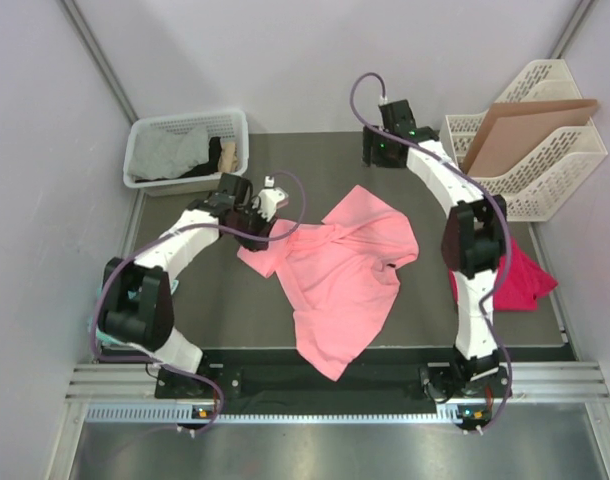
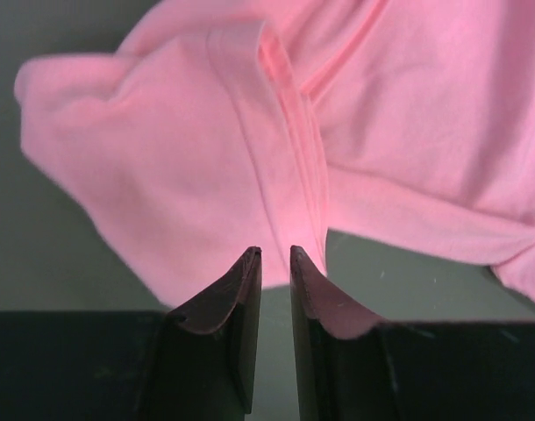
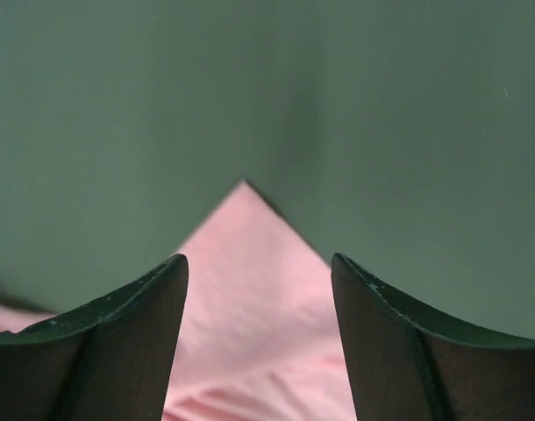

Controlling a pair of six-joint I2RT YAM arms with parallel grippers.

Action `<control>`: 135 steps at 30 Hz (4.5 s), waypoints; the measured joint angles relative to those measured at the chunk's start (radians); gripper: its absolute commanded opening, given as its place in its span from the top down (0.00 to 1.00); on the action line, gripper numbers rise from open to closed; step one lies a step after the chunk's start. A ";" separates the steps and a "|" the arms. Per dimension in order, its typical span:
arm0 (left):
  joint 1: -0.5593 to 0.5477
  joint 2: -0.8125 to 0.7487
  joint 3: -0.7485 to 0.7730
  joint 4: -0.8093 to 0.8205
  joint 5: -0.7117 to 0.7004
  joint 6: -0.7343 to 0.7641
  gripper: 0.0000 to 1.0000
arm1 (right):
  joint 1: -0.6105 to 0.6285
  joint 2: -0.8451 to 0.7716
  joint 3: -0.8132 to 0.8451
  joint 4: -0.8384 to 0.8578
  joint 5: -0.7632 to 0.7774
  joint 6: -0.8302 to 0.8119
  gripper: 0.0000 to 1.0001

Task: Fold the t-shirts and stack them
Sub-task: Flatten the tshirt out

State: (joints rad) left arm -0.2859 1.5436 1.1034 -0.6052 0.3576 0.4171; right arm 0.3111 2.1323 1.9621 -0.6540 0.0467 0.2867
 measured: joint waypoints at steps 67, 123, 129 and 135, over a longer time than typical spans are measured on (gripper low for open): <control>0.412 -0.222 -0.068 -0.136 -0.341 0.297 0.19 | 0.000 0.216 -0.038 0.132 -0.126 -0.039 1.00; 0.312 -0.307 0.151 -0.255 -0.042 0.070 0.74 | 0.000 -0.495 -0.249 0.102 -0.114 -0.025 1.00; 0.298 -0.307 -0.162 -0.307 -0.042 0.126 0.36 | 0.000 -0.617 -0.326 0.082 -0.081 -0.026 1.00; 0.293 -0.243 -0.215 -0.303 -0.077 0.131 0.37 | 0.000 -0.577 -0.335 0.062 -0.066 -0.032 1.00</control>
State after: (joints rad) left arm 0.0067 1.3010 0.8886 -0.9085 0.2806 0.5484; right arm 0.3111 1.5551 1.6272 -0.5922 -0.0196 0.2550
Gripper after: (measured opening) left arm 0.637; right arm 0.006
